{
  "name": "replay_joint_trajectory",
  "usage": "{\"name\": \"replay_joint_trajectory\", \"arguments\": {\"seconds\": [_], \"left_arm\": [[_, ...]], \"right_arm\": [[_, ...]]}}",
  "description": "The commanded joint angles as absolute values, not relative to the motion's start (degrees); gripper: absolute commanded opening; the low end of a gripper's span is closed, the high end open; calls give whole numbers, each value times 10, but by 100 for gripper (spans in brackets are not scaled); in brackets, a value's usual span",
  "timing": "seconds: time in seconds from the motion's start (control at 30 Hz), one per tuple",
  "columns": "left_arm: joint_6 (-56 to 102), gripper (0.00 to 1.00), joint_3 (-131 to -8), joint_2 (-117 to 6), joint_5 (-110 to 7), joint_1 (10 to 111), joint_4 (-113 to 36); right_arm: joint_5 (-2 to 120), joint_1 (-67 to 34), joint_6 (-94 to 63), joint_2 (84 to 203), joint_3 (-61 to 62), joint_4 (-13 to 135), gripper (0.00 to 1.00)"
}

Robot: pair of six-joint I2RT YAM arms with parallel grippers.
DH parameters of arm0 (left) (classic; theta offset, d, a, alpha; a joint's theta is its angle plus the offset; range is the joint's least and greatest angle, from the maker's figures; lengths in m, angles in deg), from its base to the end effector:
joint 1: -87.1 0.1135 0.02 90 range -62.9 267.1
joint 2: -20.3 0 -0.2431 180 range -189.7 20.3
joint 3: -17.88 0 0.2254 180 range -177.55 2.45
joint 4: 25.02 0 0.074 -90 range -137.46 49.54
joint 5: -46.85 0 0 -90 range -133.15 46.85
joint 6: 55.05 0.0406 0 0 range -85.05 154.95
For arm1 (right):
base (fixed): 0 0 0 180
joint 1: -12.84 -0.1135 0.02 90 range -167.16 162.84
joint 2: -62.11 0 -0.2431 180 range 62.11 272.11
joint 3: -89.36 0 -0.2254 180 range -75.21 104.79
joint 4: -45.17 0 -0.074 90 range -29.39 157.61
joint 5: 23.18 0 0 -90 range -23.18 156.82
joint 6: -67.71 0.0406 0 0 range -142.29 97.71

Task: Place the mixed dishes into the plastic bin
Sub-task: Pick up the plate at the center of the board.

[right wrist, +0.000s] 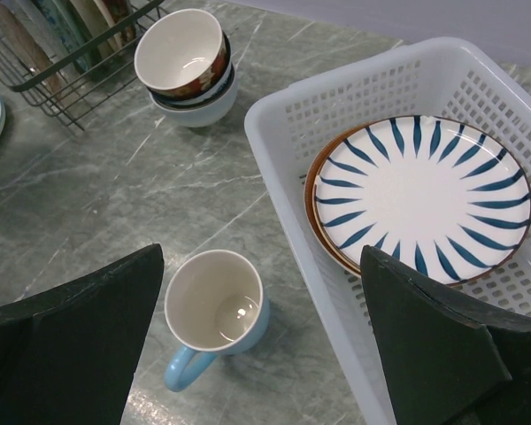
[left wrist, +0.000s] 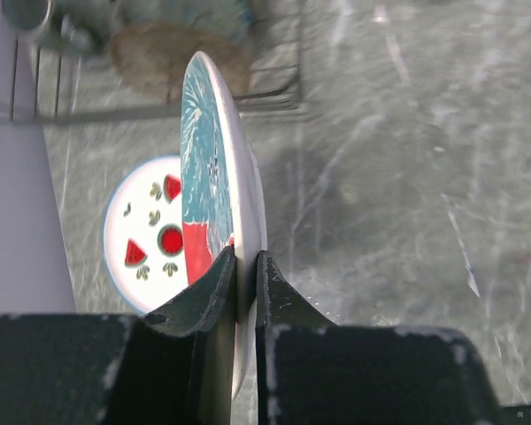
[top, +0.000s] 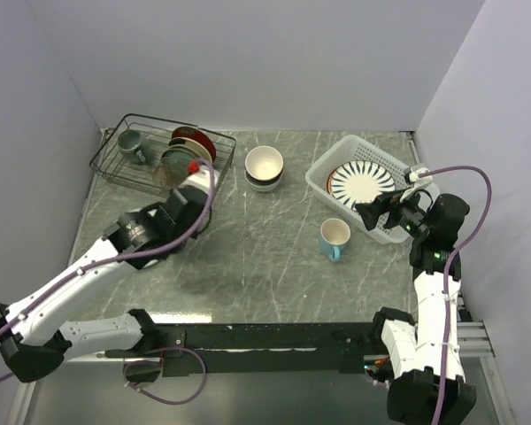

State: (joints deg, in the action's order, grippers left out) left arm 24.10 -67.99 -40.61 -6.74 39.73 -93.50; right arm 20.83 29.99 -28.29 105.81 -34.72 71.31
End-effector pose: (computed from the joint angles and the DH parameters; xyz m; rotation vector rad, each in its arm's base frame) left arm 0.1420 -0.1187 0.3476 0.3838 2.1286 0.1680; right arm 0.1651 -0.0204 0.3046 -0.3894 1.7147 0.4318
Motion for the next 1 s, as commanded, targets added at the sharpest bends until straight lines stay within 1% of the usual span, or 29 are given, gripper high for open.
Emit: {"name": "replay_joint_trajectory", "arguments": {"seconds": [0.0,0.17,0.27,0.37,0.47,0.5,0.53,0.6,0.67,0.8,0.97], "left_arm": [[276,1,-730,-407,63,280,-906],[288,1,-746,-458,130,160,-903],[314,1,-755,-489,150,113,-878],[369,1,-756,-517,157,78,-829],[435,1,-739,-538,166,51,-760],[479,1,-730,-541,178,45,-732],[507,1,-702,-545,185,40,-667],[588,1,-671,-548,195,24,-589],[631,1,-636,-554,202,17,-494],[682,1,-620,-577,194,12,-426],[729,1,-603,-611,191,7,-348]], "right_arm": [[207,302,-286,1058,-346,691,100],[201,302,-287,1058,-347,692,100],[185,302,-284,1061,-349,690,100],[137,301,-275,1079,-349,694,100],[86,291,-262,1108,-343,697,98],[75,275,-261,1116,-340,706,98],[64,266,-261,1124,-337,711,98],[56,238,-256,1144,-331,715,98],[47,221,-241,1160,-331,712,98],[12,198,-189,1177,-338,673,98],[-22,194,-64,1182,-369,584,97]]}}
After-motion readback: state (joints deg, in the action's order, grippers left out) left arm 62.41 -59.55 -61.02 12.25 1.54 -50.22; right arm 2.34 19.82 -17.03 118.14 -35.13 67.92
